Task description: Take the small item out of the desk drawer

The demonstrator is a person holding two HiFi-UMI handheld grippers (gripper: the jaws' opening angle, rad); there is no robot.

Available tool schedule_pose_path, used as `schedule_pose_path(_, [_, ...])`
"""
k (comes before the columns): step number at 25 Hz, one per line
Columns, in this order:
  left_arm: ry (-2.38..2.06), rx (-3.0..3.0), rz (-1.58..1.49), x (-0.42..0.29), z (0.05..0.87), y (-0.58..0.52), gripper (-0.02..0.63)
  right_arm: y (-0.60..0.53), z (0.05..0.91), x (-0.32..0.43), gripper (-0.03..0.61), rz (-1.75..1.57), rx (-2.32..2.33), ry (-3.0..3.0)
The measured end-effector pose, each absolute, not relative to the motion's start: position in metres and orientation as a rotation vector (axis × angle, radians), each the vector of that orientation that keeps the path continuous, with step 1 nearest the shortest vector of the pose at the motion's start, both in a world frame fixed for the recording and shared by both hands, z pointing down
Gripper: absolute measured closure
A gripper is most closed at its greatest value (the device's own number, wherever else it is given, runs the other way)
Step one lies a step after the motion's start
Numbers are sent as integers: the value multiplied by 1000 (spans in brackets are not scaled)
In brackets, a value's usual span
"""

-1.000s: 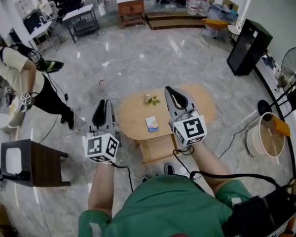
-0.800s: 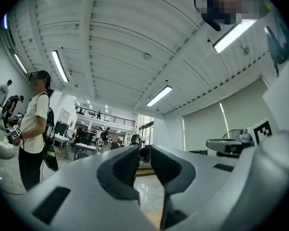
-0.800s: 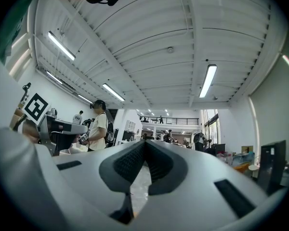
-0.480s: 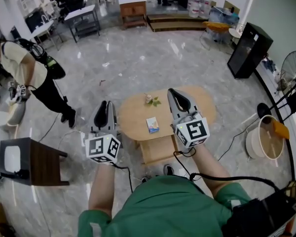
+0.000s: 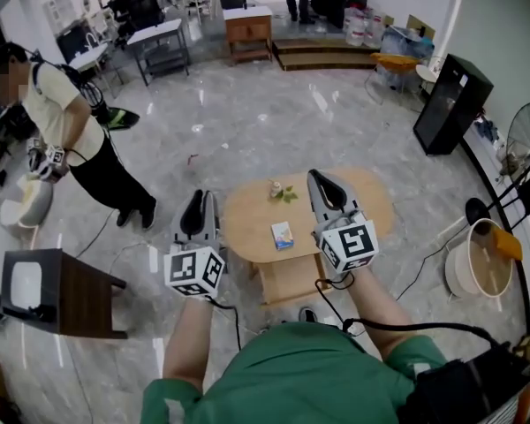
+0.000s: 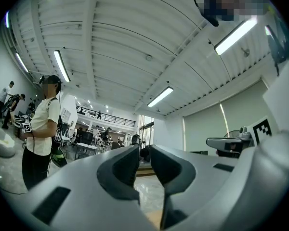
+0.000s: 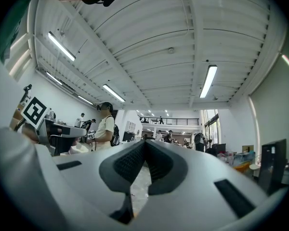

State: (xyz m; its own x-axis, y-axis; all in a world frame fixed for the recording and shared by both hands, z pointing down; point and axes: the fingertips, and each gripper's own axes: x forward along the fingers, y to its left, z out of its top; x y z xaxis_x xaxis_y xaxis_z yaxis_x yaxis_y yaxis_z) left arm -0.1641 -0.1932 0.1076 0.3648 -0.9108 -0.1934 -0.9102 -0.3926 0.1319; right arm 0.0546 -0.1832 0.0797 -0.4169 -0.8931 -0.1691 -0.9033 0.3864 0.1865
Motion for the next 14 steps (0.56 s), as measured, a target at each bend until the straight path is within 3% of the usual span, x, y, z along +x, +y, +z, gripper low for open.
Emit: schedule_pose_path(14, [-1752, 2590, -385, -205, 100, -183, 529, -174, 70, 12, 557, 417, -1637, 2585])
